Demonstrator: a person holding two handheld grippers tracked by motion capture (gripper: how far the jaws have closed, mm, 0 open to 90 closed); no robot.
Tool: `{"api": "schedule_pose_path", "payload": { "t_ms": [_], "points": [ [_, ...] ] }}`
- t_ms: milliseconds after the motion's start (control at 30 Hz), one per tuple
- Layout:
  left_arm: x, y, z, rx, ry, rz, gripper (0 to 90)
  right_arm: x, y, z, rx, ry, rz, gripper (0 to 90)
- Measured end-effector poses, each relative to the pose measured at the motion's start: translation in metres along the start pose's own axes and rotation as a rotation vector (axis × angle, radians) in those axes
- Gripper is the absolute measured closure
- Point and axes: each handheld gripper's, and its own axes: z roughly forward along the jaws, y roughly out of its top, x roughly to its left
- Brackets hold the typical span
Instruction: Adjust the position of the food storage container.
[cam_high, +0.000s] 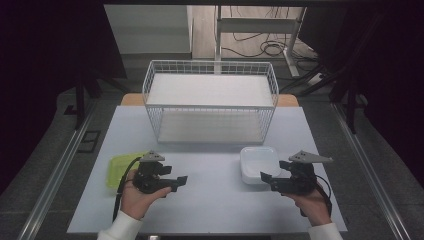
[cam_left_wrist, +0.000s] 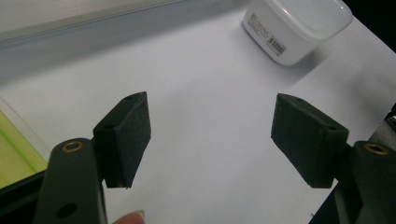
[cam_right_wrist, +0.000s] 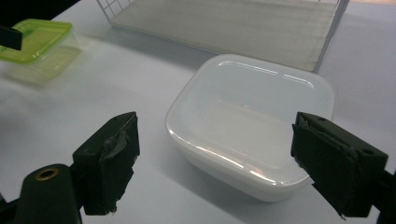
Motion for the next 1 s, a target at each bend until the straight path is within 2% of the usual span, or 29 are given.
{"api": "schedule_pose_path", "payload": {
  "t_ms": [100,267,500,700,900,1000],
  "points": [
    [-0.002,0.001,0.001,0.003,-0.004,0.004,28.0,-0.001,0.000,-0.001,0.003,0.006,-0.002,15.4],
    [-0.002,0.003,-0.002,-0.001,-0.013,-0.006,27.5,-0.004,0.001,0.001,0.007,0.022,0.020,15.5],
    [0.001,0.004,-0.005,0.010,-0.028,-0.010,27.5,-0.001,0.002,0.002,0.035,0.017,0.029,15.6],
    [0.002,0.001,-0.010,0.016,-0.017,-0.020,27.8,0.006,0.006,0.003,0.029,0.011,0.031,16.0],
    [-0.003,0.001,-0.018,0.001,-0.010,-0.015,28.7,0.012,0.009,0.001,0.027,0.004,0.005,16.1],
    [-0.004,0.001,-0.021,0.011,0.013,-0.029,29.1,0.012,0.010,0.000,0.024,0.018,0.011,16.7]
  ]
}}
